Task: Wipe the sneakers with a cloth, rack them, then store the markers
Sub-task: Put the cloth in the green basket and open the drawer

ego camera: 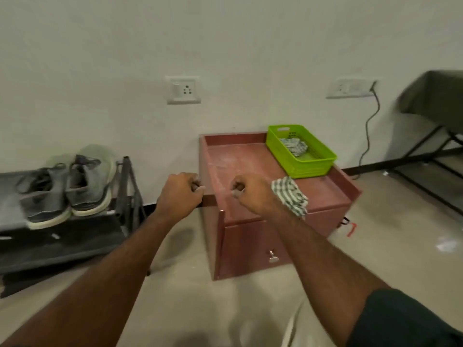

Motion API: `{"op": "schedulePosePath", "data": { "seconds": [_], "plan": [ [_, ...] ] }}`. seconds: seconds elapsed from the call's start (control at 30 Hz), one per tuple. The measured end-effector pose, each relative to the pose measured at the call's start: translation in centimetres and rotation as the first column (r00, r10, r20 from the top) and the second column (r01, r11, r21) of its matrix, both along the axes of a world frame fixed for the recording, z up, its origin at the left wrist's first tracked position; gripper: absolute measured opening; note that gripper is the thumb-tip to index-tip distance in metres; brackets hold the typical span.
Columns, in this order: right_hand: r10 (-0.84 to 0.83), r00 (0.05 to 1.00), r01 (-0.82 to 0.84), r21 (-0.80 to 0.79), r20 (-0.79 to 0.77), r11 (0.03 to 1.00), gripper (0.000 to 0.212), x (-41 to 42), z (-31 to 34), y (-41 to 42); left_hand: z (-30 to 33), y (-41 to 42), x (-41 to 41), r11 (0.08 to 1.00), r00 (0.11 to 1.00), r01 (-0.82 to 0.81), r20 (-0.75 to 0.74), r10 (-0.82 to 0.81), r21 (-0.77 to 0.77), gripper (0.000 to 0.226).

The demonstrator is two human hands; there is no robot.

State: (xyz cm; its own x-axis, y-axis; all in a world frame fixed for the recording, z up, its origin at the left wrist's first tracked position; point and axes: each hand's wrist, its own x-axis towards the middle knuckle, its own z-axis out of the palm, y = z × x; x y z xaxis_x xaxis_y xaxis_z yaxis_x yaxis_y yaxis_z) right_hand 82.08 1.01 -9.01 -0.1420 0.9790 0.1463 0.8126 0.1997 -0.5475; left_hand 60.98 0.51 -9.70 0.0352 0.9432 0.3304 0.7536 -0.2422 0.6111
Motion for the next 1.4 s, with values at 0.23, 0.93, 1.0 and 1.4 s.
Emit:
{"op": "schedulePosePath", "data": {
  "seconds": [0.23,0.93,1.0,1.4],
  "plan": [
    [-0.438,0.898,0.433,-0.104,-0.029,0.895,0.005,14.1,-1.5,-1.6,-0.7,0.1,10.7,0.959,0.957,0.285,0.055,-0.284,-0.003,0.006],
    [-0.474,0.872,0.48,-0.021,0.12,0.877,0.052,11.9,-5.2,2.4,-3.9,2.5,13.8,0.967,0.971,0.237,0.045,-0.234,-0.092,0.009],
    [-0.481,0.877,0.481,0.005,-0.01,0.877,0.048,12.4,-5.2,2.5,-4.1,2.5,13.8,0.96,0.965,0.261,0.027,-0.26,-0.097,0.01],
    [-0.513,0.825,0.564,0.412,-0.237,0.716,0.031,16.7,1.2,8.5,-0.6,8.5,16.9,0.933,0.918,0.332,-0.18,-0.354,-0.139,0.039]
  ]
}}
